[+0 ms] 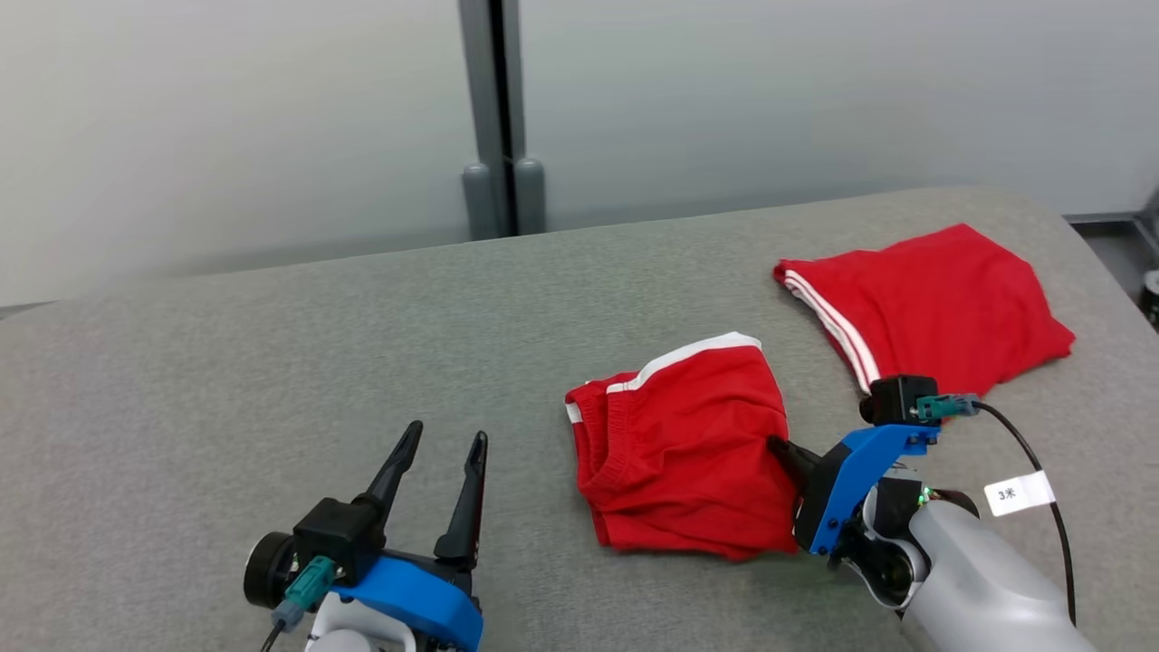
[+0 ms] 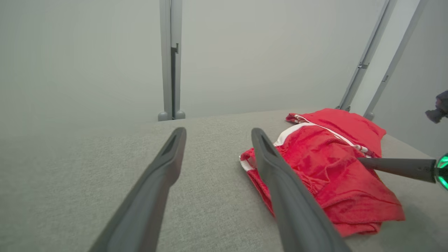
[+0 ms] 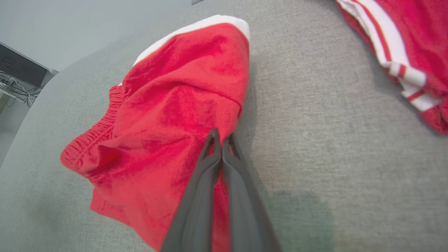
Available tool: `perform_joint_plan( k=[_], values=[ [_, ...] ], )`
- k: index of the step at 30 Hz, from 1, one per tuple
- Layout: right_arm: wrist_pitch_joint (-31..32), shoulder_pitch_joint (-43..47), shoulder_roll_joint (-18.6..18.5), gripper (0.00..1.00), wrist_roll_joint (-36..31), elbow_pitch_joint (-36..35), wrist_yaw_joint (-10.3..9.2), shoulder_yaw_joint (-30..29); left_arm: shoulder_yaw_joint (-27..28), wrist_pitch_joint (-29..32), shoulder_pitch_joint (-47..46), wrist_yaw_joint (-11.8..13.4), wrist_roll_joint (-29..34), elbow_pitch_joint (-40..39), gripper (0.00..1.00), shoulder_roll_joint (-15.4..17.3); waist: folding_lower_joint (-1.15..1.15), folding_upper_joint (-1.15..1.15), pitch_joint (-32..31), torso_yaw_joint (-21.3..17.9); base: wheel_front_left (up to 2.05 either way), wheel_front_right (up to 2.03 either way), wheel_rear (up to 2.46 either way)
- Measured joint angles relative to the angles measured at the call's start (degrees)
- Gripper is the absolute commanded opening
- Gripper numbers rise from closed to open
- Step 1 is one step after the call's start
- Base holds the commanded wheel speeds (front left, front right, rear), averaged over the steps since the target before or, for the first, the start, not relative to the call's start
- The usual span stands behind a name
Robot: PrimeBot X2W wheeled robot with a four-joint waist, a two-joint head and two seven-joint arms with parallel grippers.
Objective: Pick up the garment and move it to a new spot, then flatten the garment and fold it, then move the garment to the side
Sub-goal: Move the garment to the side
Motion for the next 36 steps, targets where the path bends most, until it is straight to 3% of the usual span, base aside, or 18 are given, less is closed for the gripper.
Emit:
perform_joint_plan(
  k=[8, 21, 29, 36],
  values=[
    [-1.1, -2.0, -3.3, 0.0, -0.3, -3.3, 0.0, 2.7, -3.1, 0.0, -2.4, 0.0, -0.4, 0.5, 1.0, -0.1, 0.0, 0.0, 2.6, -2.8, 0.0, 0.0, 0.0],
    [-2.3, -17.0, -12.2, 0.0, -3.6, -2.6, 0.0, 6.3, -4.9, 0.0, -7.3, 0.0, -0.7, 0.8, 1.0, 1.9, 0.01, 0.01, 12.2, -0.4, 0.0, 0.0, 0.0],
    [-6.9, -20.9, -17.2, 0.0, -3.1, 2.5, 0.0, 1.8, -4.1, 0.0, -8.1, 0.0, -0.7, 0.7, 1.0, 2.6, 0.02, 0.01, 15.6, 0.7, 0.0, 0.0, 0.0],
    [-11.4, -23.0, -19.2, 0.0, -5.1, 9.1, 0.0, -2.0, -3.8, 0.0, -8.9, 0.0, -0.5, 0.2, 1.0, 3.0, 0.0, 0.0, 17.9, -0.1, 0.0, 0.0, 0.0]
  ],
)
